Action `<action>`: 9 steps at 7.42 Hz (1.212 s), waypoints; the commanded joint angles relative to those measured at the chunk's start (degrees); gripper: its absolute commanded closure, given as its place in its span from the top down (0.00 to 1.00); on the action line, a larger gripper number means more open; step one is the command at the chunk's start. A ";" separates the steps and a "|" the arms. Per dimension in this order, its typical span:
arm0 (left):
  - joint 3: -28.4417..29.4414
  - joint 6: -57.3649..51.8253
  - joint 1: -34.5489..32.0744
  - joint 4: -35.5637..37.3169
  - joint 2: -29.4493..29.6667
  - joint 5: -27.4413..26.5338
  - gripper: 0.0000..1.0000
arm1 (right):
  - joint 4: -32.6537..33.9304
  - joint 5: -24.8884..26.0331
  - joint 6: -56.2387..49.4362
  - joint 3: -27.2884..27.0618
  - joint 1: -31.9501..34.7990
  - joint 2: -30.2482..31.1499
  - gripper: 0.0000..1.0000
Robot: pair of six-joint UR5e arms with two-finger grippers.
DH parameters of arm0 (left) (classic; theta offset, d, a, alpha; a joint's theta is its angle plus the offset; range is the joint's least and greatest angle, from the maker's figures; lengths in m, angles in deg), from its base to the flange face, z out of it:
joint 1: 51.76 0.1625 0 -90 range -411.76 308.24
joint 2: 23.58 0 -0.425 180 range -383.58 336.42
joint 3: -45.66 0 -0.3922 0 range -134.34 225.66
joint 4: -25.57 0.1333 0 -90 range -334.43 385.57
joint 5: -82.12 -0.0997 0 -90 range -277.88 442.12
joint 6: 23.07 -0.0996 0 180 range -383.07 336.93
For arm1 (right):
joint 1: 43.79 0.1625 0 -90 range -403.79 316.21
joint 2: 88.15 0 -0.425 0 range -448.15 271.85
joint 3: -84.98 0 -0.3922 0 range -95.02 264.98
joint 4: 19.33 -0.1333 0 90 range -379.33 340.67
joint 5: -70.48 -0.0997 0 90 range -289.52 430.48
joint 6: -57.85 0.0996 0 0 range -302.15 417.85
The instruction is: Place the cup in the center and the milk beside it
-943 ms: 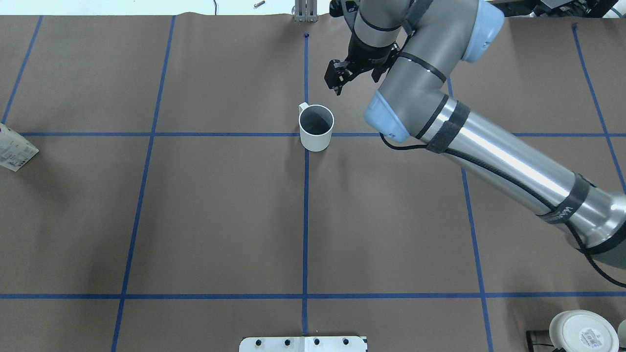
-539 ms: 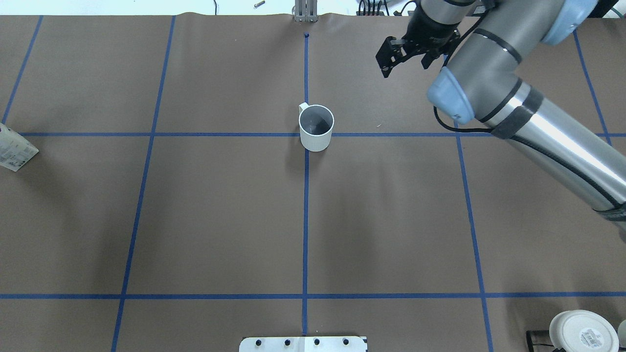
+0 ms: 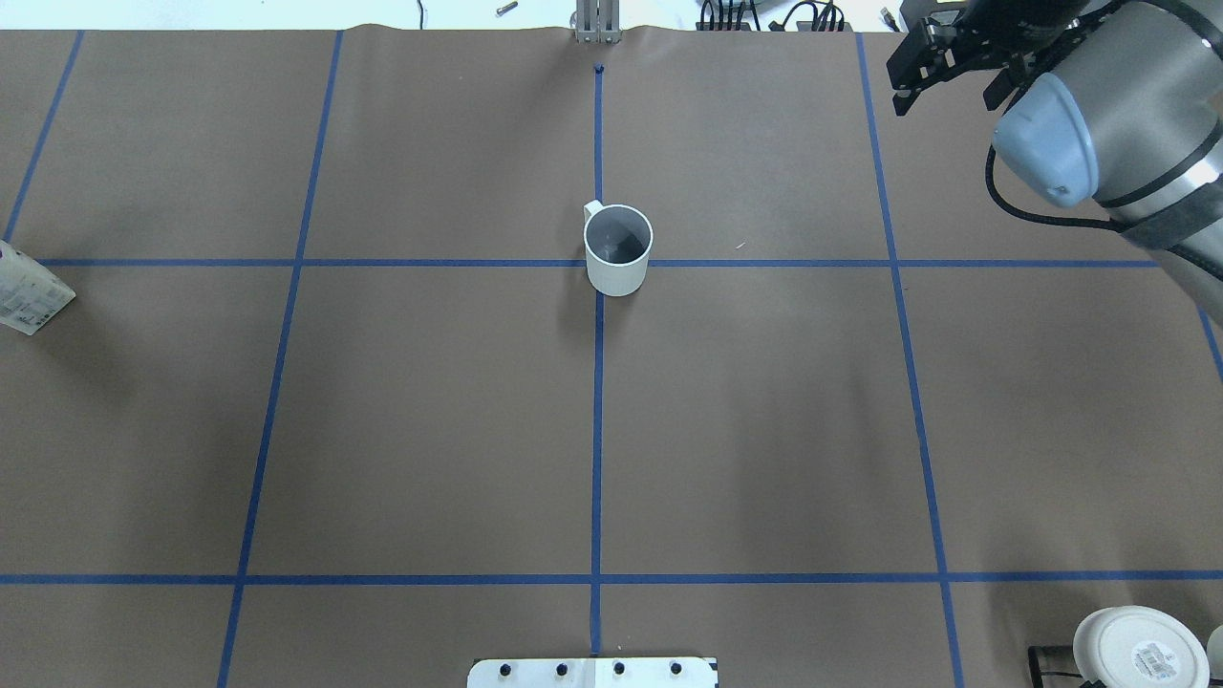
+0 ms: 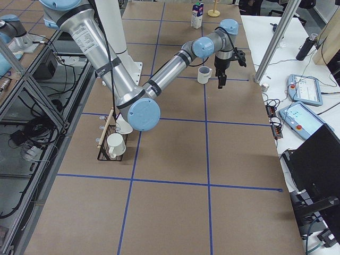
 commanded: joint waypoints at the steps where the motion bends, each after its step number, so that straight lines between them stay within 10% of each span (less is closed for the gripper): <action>1: 2.35 -1.45 1.50 -0.94 -0.36 -0.49 0.98 | 0.71 -0.01 -0.04 -0.79 0.31 0.91 1.00; 5: 6.50 -0.67 1.59 -4.20 0.25 2.74 0.98 | 0.71 0.08 0.05 -0.87 0.22 0.82 1.00; 9: -0.96 -0.76 1.32 5.99 -0.10 10.41 0.98 | 0.72 0.17 0.05 -0.87 -0.04 0.91 1.00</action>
